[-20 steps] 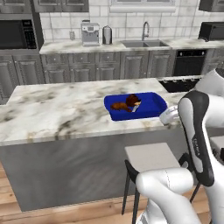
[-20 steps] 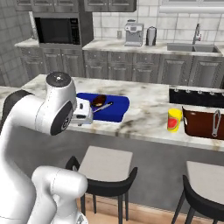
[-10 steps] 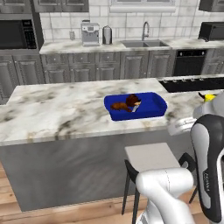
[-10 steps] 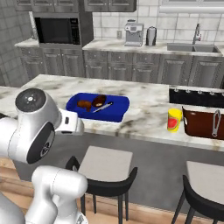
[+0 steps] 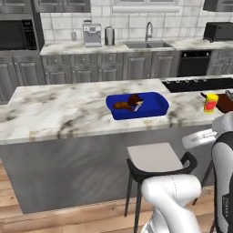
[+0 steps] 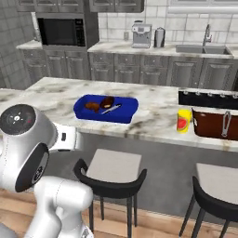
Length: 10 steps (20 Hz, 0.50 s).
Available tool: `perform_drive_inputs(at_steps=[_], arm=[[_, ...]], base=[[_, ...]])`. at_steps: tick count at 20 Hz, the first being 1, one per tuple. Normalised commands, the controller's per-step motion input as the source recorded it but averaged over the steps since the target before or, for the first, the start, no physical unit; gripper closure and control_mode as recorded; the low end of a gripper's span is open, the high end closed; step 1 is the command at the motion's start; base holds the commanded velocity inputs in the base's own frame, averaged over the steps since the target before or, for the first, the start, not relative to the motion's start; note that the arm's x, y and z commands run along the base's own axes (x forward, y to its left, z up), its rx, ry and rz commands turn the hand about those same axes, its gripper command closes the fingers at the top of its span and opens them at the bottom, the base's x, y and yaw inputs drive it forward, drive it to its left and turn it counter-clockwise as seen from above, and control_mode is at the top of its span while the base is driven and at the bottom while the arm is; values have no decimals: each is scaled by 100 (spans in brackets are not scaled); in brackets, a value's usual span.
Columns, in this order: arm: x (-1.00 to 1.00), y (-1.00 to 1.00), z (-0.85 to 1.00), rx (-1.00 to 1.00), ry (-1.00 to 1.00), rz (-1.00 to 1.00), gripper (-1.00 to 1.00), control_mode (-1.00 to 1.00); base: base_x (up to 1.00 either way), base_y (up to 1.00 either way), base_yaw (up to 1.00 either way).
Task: Gather the lemon and lime from the fridge and place them on a tray on the dining counter. Then gather the steak and chicken drumstick from the fridge and place them on the other tray.
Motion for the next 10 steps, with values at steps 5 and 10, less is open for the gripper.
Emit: perform_drive_inputs(at_steps=[5,10], arm=[[0,0,0,0,0,0,-100,100],[0,0,0,0,0,0,-100,100]], base=[[-72,0,-37],[-25,-7,-50]])
